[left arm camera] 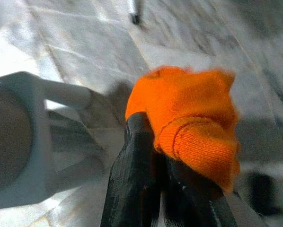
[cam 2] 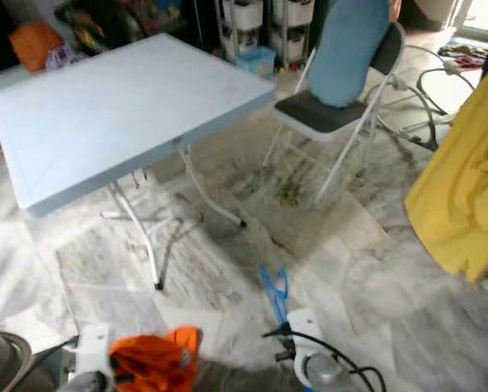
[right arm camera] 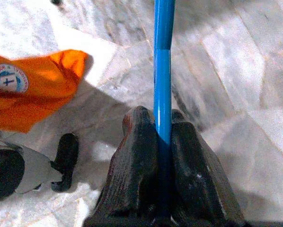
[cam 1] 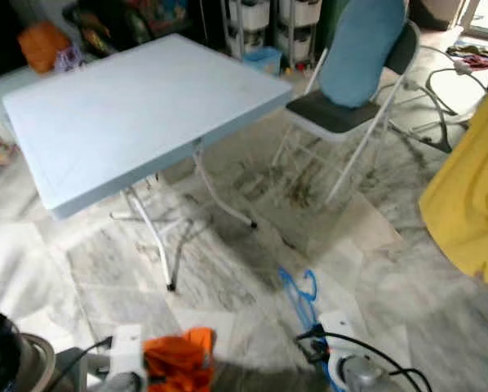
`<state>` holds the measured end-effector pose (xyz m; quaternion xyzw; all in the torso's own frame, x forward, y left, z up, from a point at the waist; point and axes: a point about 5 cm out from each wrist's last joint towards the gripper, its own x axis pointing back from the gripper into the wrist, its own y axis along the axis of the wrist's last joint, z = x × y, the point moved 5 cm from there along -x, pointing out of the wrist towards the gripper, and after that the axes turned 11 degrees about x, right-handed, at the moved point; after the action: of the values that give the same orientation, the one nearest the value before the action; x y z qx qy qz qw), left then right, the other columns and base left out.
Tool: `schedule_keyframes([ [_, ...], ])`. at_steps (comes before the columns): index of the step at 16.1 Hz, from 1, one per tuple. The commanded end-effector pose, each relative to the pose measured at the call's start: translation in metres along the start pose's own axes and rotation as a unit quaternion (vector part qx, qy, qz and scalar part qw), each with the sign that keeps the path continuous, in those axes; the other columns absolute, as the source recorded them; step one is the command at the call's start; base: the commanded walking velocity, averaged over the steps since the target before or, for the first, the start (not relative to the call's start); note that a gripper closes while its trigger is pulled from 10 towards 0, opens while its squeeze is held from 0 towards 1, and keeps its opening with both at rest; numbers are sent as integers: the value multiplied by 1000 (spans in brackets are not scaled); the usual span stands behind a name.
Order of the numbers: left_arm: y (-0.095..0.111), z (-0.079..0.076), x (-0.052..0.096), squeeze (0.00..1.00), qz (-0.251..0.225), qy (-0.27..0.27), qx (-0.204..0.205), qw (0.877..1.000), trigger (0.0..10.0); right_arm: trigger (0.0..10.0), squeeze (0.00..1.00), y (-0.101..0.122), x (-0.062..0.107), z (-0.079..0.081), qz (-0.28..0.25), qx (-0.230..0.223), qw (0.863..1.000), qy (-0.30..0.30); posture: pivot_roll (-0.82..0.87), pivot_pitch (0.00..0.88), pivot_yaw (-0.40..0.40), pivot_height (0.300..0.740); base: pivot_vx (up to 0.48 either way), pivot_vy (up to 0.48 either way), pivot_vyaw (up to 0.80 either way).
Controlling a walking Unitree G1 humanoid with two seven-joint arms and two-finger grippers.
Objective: Hang hanger
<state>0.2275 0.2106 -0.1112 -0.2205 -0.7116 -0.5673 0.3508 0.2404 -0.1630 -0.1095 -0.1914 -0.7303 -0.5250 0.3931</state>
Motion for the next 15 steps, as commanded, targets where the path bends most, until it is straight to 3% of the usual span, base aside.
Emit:
schedule_keyframes([
  [1,11,-1,-1,0,-17,-11,-3,1000,10000,10000,0,2,1,-8,-7,-13,1000,-9,-123,0,86,740,0,0,538],
  [3,27,0,-1,0,-37,-48,-40,997,10000,10000,0,11,0,-13,-22,-7,1000,-14,-107,0,68,740,0,0,0],
  [6,46,2,2,0,-68,-92,-44,992,10000,10000,0,19,1,-20,-40,-16,999,-23,-82,0,64,740,0,0,0],
  [9,48,-17,4,0,-106,-111,-33,988,10000,10000,0,32,4,-35,-79,-38,995,-44,-87,0,82,740,0,0,0],
  [10,64,-23,7,0,-158,-98,-4,982,10000,10000,0,52,6,-45,-124,-43,990,-52,-90,0,87,740,0,0,0],
  [12,94,-29,14,0,-241,-90,11,966,10000,10000,0,84,13,-54,-194,-28,979,-53,-88,0,88,740,0,0,0],
  [13,124,-32,29,0,-315,-95,26,944,10000,10000,0,110,21,-57,-251,-15,966,-54,-84,0,90,740,0,0,0],
  [15,154,-40,53,0,-385,-99,9,918,10000,10000,0,141,35,-53,-316,-4,947,-52,-82,0,90,740,0,0,0],
])
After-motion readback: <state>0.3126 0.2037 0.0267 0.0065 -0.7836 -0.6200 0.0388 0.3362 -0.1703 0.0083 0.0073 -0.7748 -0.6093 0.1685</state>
